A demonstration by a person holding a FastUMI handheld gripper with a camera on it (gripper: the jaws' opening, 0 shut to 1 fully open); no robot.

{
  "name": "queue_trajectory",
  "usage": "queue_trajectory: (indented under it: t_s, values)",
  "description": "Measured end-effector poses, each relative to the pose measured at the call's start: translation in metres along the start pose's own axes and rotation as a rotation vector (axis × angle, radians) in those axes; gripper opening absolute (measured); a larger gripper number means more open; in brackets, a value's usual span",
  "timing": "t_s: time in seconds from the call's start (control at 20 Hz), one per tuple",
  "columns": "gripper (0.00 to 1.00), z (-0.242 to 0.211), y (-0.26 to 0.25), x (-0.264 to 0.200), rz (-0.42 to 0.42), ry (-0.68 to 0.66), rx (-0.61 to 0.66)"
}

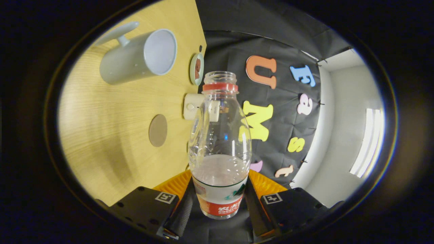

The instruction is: Take the bottle from table, then pour the juice into the cup, finally place the bottle on the coaster

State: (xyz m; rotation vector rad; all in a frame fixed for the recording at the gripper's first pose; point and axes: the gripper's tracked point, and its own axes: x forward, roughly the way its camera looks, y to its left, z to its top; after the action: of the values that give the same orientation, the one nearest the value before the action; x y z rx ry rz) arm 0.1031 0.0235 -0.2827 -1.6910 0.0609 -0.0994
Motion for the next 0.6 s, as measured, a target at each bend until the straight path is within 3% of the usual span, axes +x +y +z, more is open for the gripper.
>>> queue_trajectory:
  t_s: [0.6]
  values:
    - [0.78,0.019,-0.008,0.002,-0.029,-0.011,-0.070]
